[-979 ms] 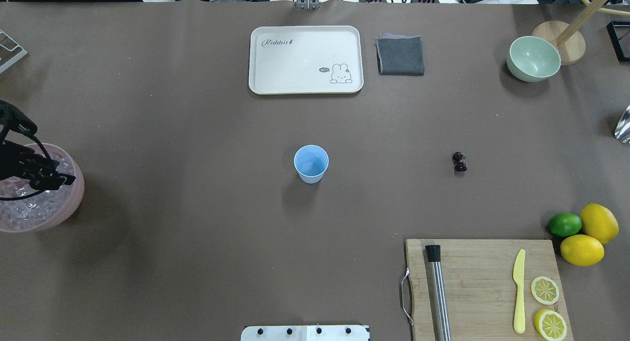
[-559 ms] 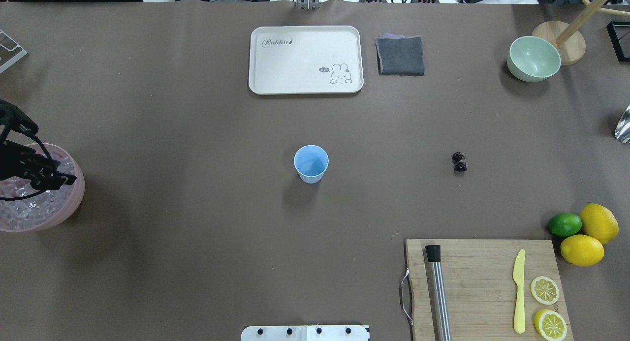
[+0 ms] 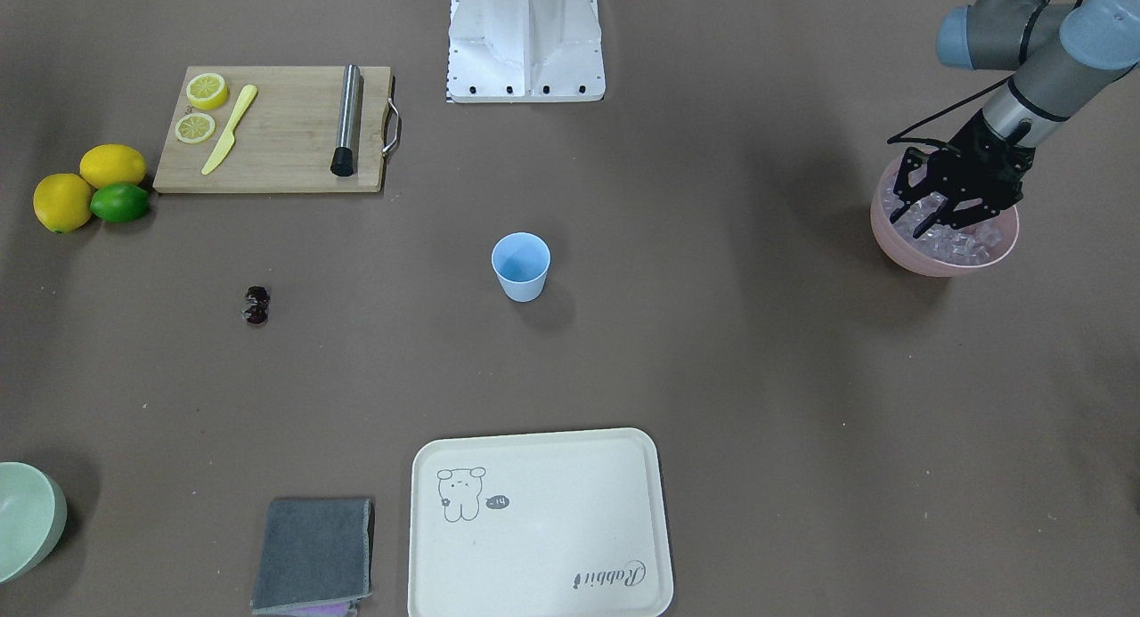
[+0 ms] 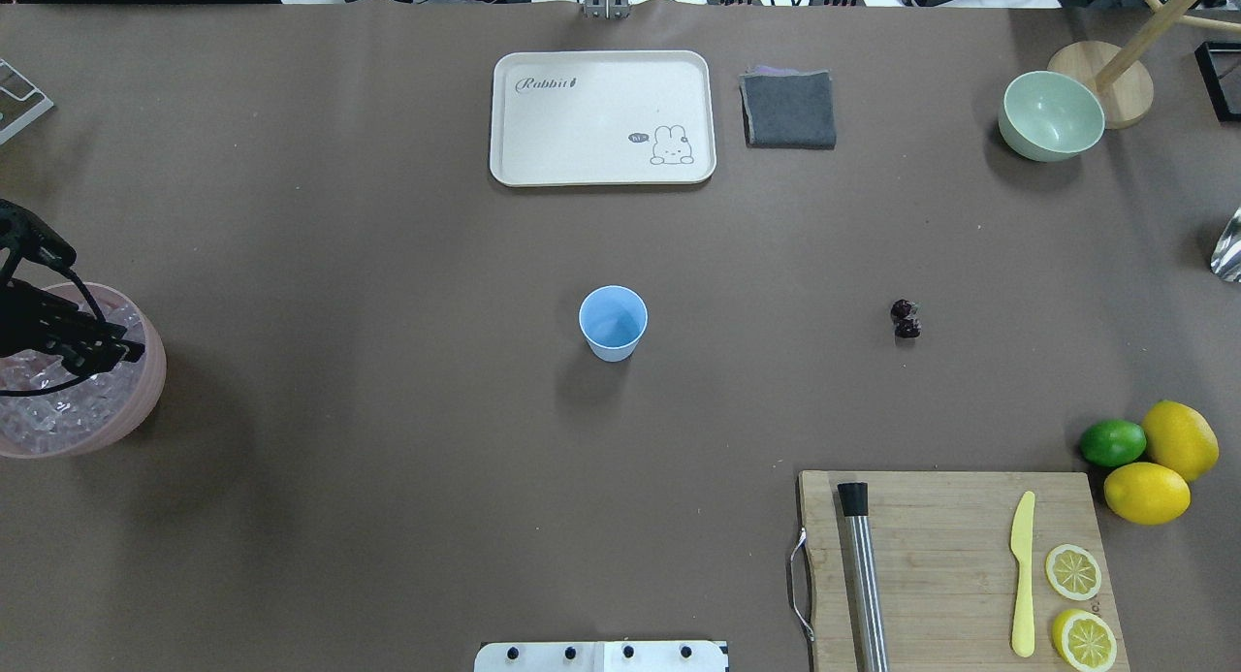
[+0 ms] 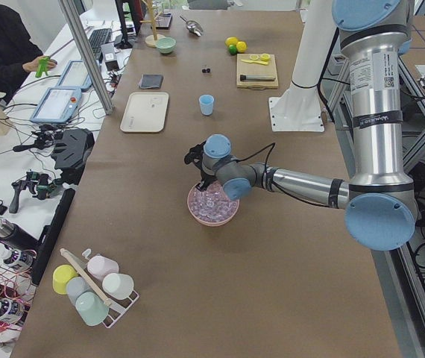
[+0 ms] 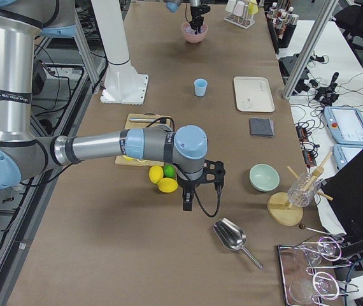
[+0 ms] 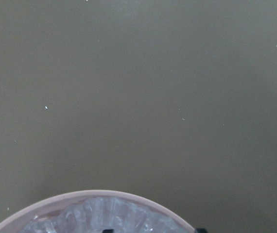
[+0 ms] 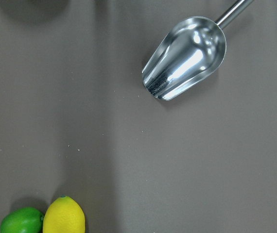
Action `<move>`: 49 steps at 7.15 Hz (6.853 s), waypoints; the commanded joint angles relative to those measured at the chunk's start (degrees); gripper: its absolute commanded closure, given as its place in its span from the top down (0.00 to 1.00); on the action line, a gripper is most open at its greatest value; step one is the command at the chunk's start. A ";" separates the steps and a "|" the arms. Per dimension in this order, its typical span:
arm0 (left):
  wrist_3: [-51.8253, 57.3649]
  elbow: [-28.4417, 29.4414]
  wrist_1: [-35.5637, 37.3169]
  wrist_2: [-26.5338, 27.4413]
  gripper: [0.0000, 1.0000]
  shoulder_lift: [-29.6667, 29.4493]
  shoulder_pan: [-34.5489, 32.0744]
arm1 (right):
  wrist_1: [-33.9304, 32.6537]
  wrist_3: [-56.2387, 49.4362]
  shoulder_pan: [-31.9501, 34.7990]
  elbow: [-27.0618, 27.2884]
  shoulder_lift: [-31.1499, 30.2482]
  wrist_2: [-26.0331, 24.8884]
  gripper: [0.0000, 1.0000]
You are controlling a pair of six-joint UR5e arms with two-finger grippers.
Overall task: Put ice and cherries in cup
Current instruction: 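Close the left gripper on an ice cube in the bowl, then lift the ice cube out of the bowl with the left gripper, then carry the ice cube over the light-blue cup with the left gripper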
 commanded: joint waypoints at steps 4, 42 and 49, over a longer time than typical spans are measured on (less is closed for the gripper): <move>-0.19 0.12 0.00 -0.23 0.31 0.21 0.00 | 0.00 0.00 0.02 0.35 0.68 0.00 1.00; -0.02 1.45 -0.52 -1.63 0.00 3.72 -1.05 | -0.09 0.00 0.63 -0.36 1.55 -0.44 1.00; -4.30 -5.33 8.48 -4.62 0.00 -9.65 -6.33 | -0.09 0.00 0.63 -1.41 1.11 0.00 1.00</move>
